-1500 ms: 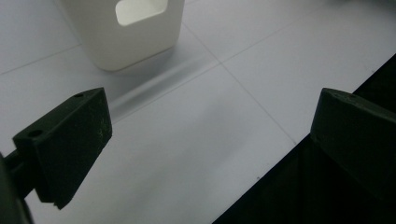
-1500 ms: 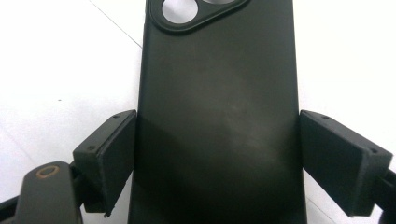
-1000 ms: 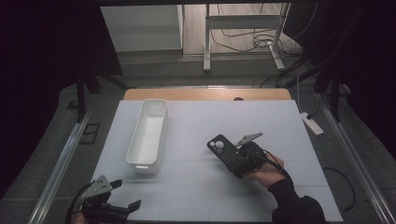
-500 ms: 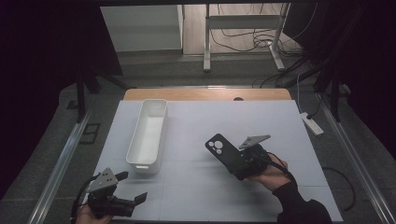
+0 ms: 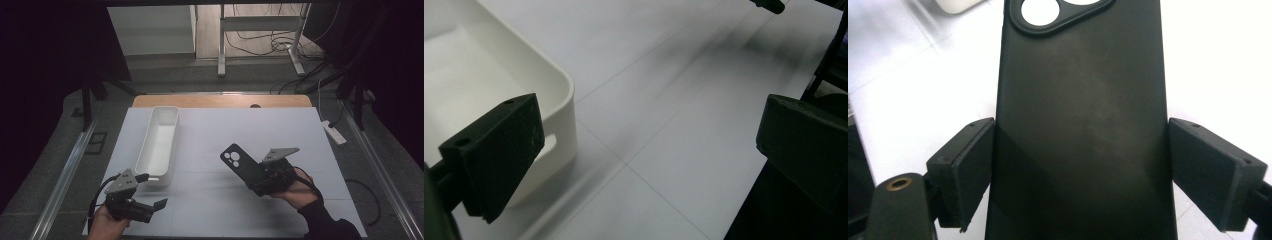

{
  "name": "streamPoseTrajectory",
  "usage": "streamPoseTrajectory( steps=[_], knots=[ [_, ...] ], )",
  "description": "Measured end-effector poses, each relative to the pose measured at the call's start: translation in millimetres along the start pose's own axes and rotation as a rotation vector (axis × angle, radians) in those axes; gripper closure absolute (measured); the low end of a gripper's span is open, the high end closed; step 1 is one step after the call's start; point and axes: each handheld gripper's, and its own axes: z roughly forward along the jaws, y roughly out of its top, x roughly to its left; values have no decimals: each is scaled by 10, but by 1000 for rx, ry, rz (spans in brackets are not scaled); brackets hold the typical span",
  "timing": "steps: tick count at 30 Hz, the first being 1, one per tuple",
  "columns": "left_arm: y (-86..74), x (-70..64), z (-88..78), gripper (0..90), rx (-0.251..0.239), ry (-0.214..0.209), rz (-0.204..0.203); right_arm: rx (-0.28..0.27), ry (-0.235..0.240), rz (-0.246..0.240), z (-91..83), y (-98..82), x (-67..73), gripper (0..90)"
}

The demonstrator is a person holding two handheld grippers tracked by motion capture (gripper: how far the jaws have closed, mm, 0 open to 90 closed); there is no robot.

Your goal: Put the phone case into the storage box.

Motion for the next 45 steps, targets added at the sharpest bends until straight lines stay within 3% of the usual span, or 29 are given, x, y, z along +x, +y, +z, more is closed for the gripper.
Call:
streamPoseTrajectory(
  steps=[3, 14, 24, 29, 45],
  knots=[
    [46, 39, 31, 0, -16, -28, 1, -13, 13, -10, -37, -12, 15, 153],
    [192, 71, 124, 0, -64, -47, 3, -52, 58, -36, -151, -56, 88, 153],
    [319, 75, 248, 0, -55, -72, 27, -81, 96, -51, -228, -87, 126, 152],
    [374, 80, 282, 0, -50, -117, 39, -92, 116, -60, -252, -95, 143, 152],
    [539, 80, 464, 0, -55, -203, 108, -104, 154, -78, -268, -109, 201, 151]
  ],
)
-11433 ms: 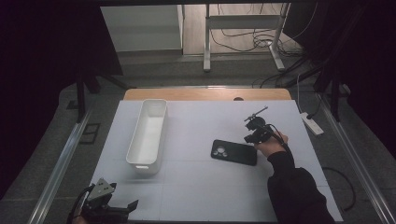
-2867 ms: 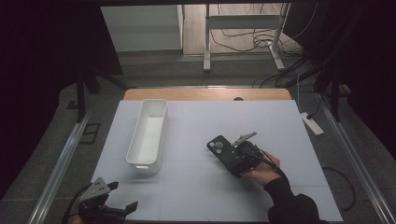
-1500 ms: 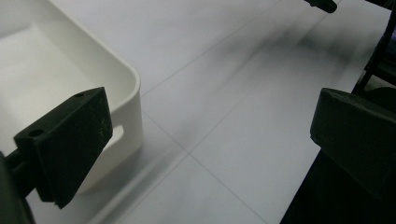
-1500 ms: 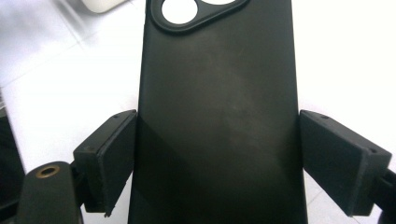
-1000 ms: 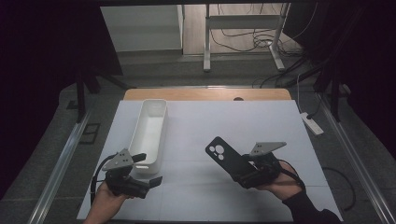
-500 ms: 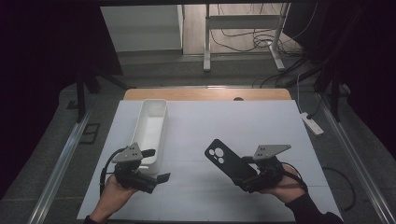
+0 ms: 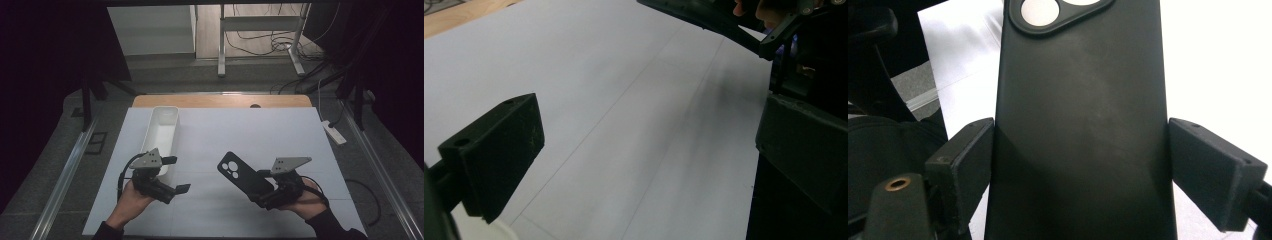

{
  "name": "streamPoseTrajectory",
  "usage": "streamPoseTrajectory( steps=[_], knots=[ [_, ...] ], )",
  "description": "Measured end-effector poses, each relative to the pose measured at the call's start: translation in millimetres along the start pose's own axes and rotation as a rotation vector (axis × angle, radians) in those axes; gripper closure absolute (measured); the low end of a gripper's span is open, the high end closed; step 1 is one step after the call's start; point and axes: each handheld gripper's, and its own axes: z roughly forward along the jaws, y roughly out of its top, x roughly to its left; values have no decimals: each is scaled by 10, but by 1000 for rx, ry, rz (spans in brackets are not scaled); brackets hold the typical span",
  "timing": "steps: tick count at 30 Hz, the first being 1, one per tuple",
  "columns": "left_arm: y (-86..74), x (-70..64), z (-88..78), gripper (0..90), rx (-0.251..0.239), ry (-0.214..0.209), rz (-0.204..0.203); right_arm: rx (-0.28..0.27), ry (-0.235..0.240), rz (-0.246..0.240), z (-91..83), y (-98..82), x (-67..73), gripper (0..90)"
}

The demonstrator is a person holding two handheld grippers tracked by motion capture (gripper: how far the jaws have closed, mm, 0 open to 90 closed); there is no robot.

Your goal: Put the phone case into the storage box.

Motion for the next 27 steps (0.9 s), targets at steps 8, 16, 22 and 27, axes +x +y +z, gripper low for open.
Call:
streamPoseTrajectory(
  steps=[8, 16, 22, 27],
  knots=[
    [95, -6, 138, 0, -14, -49, 21, 1, 16, -13, 22, 10, 35, 151],
    [72, -72, 217, 0, -24, -61, 42, -7, 45, -28, 47, 16, 88, 150],
    [63, -78, 230, 0, -27, -70, 48, -12, 69, -48, 81, 19, 135, 150],
    [57, -72, 245, 0, -26, -94, 53, -17, 93, -61, 107, 32, 174, 150]
  ],
)
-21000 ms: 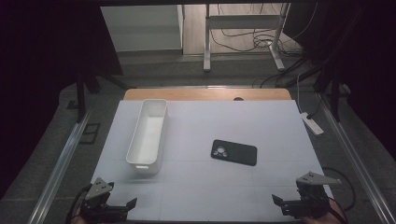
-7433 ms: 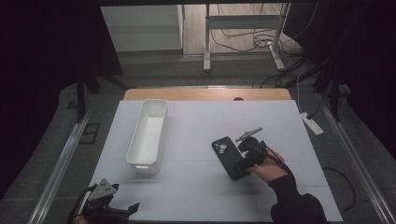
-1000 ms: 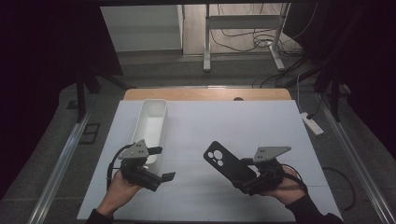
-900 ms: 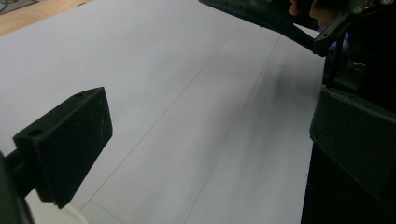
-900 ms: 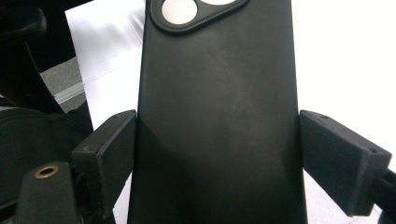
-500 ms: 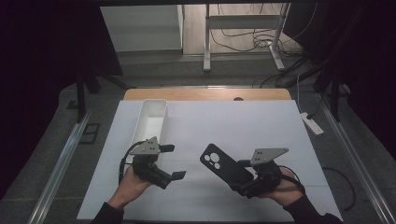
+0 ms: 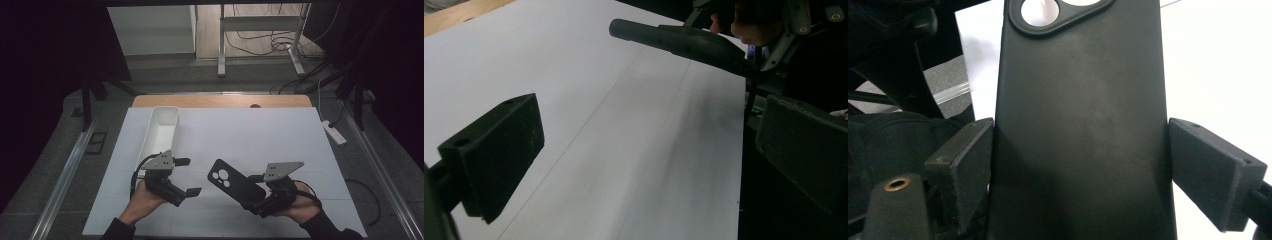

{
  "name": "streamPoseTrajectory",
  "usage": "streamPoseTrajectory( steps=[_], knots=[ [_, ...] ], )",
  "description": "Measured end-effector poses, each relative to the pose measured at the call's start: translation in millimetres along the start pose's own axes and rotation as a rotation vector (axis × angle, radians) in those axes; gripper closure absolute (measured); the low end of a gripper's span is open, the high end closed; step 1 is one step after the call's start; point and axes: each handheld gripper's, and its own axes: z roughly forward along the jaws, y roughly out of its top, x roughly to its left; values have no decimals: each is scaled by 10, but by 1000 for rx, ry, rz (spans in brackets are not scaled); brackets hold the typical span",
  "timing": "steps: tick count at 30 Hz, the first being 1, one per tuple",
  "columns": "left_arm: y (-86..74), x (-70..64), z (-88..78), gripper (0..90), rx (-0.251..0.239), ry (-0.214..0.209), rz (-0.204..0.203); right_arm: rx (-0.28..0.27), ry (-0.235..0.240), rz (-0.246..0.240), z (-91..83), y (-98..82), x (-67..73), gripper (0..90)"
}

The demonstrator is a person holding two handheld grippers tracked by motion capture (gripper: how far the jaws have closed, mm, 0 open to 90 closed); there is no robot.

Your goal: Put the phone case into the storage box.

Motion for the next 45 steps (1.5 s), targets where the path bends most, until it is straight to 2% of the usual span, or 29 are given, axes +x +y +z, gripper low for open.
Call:
streamPoseTrajectory(
  steps=[6, 15, 26, 32, 45],
  knots=[
    [12, -14, 39, 0, 7, -22, 20, -8, 26, -12, 25, 10, 26, 149],
    [70, -17, 91, 0, -2, -93, 45, -20, 62, -24, 44, 27, 45, 149],
    [80, -53, 171, 12, 10, -139, 85, -14, 93, -49, 92, 51, 77, 148],
    [89, -61, 205, 32, 10, -162, 86, -9, 108, -58, 116, 62, 95, 148],
    [87, -73, 239, 53, 2, -249, 97, -5, 154, -91, 157, 79, 130, 148]
  ],
)
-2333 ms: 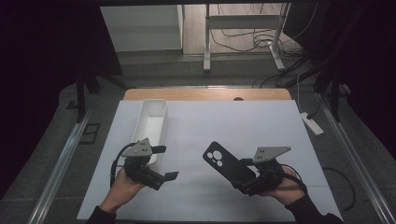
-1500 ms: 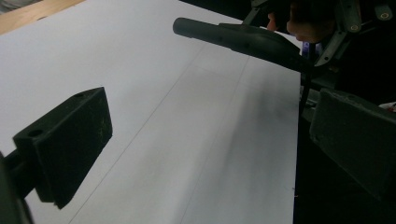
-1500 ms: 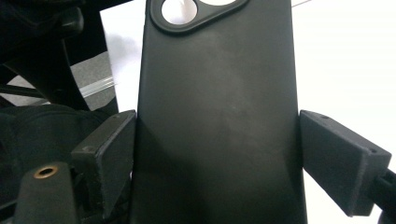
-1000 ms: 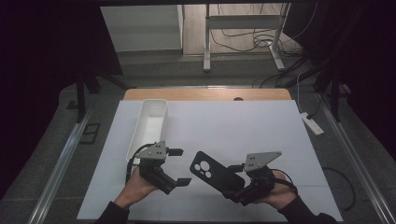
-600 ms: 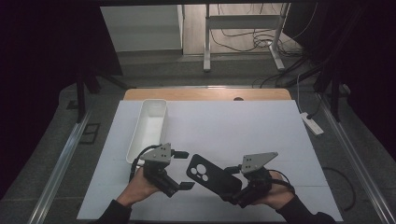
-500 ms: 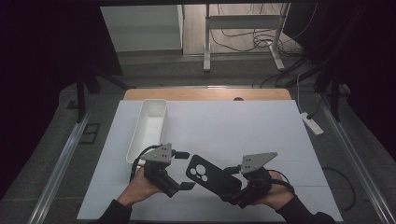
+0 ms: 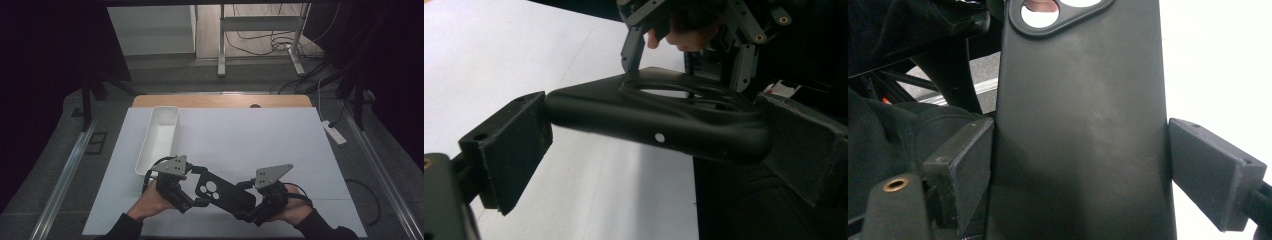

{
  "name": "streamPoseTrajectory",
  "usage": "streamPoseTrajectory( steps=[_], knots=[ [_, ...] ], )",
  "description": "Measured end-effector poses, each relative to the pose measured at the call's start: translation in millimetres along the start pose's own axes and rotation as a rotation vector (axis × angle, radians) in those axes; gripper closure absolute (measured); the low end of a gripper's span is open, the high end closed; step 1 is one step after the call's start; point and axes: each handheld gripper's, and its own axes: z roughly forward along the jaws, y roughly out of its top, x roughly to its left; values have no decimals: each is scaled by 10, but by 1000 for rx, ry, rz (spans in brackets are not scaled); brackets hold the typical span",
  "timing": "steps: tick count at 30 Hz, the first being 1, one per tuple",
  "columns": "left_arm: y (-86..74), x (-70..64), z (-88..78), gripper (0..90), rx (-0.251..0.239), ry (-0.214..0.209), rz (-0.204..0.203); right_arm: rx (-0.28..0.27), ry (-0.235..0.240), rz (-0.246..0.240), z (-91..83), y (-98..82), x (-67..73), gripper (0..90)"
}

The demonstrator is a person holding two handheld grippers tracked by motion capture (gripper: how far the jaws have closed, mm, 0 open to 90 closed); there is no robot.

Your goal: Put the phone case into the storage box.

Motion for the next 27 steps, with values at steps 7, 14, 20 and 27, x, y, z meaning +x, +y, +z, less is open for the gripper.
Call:
streamPoseTrajectory(
  steps=[7, 14, 20, 27],
  knots=[
    [-5, -8, 24, 66, 10, -15, 10, 11, 12, -10, 11, 0, 9, 148],
    [-36, 37, -11, 105, -26, -78, -22, 19, 21, -19, 20, -12, 8, 148],
    [-33, 56, -21, 129, -19, -87, -42, 27, 17, -27, 31, -13, 5, 148],
    [-28, 82, -32, 154, -32, -100, -71, 40, 1, -30, 61, -14, 4, 141]
  ],
)
